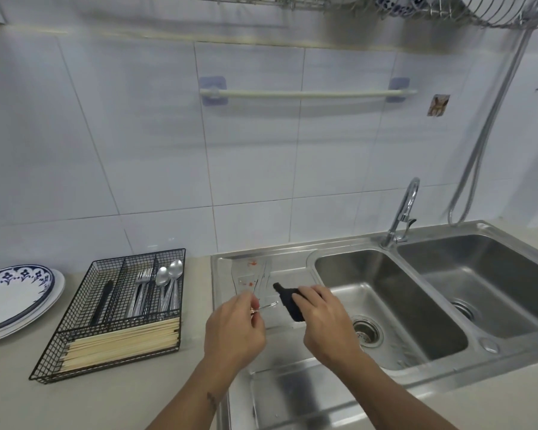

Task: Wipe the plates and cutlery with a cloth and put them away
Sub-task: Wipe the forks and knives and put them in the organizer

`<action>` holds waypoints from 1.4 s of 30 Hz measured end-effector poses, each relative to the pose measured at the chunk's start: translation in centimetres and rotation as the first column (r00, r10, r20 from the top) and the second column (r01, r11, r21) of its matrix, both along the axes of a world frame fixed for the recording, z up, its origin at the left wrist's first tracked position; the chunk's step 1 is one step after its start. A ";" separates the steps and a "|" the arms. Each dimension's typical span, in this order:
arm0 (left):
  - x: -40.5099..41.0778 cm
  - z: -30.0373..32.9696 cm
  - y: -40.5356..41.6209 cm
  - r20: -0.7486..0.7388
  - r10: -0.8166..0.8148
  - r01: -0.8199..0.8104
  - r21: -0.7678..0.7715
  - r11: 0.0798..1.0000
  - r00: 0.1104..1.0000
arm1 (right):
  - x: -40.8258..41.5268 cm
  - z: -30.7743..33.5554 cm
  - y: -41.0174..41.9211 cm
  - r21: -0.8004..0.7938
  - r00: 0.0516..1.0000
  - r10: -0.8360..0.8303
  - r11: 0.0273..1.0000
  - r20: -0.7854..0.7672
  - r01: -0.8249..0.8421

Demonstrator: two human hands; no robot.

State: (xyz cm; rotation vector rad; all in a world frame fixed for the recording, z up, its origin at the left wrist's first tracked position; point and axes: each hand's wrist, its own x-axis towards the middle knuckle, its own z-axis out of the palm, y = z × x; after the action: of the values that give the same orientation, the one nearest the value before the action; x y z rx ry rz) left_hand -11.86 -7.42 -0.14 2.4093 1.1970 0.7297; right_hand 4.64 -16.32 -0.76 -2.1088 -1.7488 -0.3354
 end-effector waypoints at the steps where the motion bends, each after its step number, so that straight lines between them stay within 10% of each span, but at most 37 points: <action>1: -0.3 -0.4 0.1 0.000 -0.006 0.006 0.010 1.000 1.000 | 0.5 0.0 -0.2 0.017 0.999 -0.034 0.999 -0.008 0.034; 8: -0.6 -1.8 0.4 -0.046 -0.050 0.055 0.098 0.994 0.998 | -0.5 -0.1 -0.5 0.064 0.997 0.076 0.995 0.019 -0.077; 29: 0.2 -0.3 -0.2 -0.092 -0.068 0.020 -0.450 0.893 0.993 | -1.7 1.4 0.6 0.241 0.984 0.016 0.970 -0.177 0.027; 33: 0.5 1.2 0.4 0.054 -0.025 0.049 -0.496 0.867 0.998 | -2.9 0.0 0.6 0.121 0.991 0.113 0.985 0.069 -0.121; 42: -0.7 1.5 1.0 0.083 -0.024 0.062 -0.495 0.867 0.996 | -4.0 -2.8 1.0 -0.039 0.993 0.118 0.992 0.021 -0.117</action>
State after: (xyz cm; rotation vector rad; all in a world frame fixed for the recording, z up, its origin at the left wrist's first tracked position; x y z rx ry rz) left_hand -12.59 -6.42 1.37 1.9534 1.1299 0.4223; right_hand 0.63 -15.29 -3.53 -2.0245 -1.8970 -0.2968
